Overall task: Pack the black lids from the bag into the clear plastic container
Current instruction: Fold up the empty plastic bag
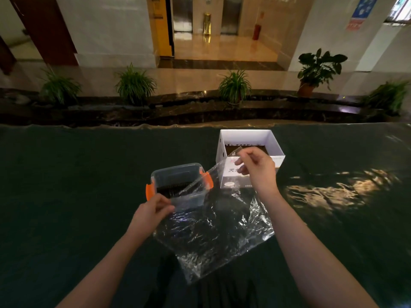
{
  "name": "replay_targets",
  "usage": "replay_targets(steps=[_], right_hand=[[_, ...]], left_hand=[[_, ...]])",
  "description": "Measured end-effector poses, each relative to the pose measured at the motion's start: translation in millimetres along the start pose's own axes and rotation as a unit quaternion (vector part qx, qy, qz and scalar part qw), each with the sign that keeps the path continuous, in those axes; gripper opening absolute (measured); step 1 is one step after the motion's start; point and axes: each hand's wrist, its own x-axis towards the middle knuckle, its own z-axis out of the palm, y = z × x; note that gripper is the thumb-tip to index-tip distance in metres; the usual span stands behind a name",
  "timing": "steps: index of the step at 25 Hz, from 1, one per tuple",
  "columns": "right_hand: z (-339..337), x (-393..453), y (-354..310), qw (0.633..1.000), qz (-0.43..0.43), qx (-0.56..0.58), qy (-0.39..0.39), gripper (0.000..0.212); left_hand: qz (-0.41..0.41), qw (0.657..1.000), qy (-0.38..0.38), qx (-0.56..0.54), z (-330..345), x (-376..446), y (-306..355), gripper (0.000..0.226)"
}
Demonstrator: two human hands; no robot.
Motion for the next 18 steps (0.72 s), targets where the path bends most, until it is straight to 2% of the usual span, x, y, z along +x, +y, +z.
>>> replay_targets(steps=[2,3,6,7,8,10,12,14,16,17,18], right_hand=[[10.1,-5.7,-5.4,0.996,-0.023,0.026,-0.077,0.014],[17.3,-9.2,-6.9,0.993,-0.037,0.024,-0.110,0.011],[31.6,-16.2,-13.1,0.988,-0.069,0.000,-0.136,0.005],[28.8,-14.7,-14.6,0.988,-0.067,-0.027,-0.138,0.011],[21.2,-11.3,-13.7,0.982,-0.059,-0.084,-0.159,0.022],[-3.0,-4.5,-4.7,0.943,-0.003,-0.220,-0.251,0.043],[-29.5,-1.9,13.0,0.911,0.086,-0.239,-0.324,0.034],[-54.3,-1.2,26.7,0.929,0.118,-0.172,-0.304,0.023],[-71.1,-4.2,36.4,0.957,0.147,0.019,-0.248,0.023],[-71.6,-6.9,39.5,0.943,0.173,0.139,-0.248,0.027],[-66.9,-10.7,42.8,0.921,0.190,0.207,-0.270,0.034]], left_hand=[[0.021,0.996,-0.061,-0.062,3.9,4.9,18.3,0.031],[0.042,0.994,-0.066,-0.075,7.0,8.4,30.2,0.035],[0.112,0.988,-0.051,-0.093,11.8,15.9,62.4,0.010],[0.124,0.987,-0.045,-0.096,8.6,16.3,67.7,0.010],[0.123,0.985,-0.044,-0.115,3.3,15.7,68.9,0.013],[0.102,0.980,-0.048,-0.163,-10.7,14.9,62.9,0.016],[0.069,0.976,-0.028,-0.207,-28.2,14.4,50.4,0.016],[0.025,0.958,-0.015,-0.286,-43.1,15.0,38.4,0.016],[-0.015,0.936,-0.016,-0.351,-50.6,16.4,31.1,0.017],[-0.030,0.926,-0.016,-0.377,-50.8,17.9,29.0,0.019],[-0.041,0.916,-0.016,-0.400,-49.3,18.5,28.7,0.020]])
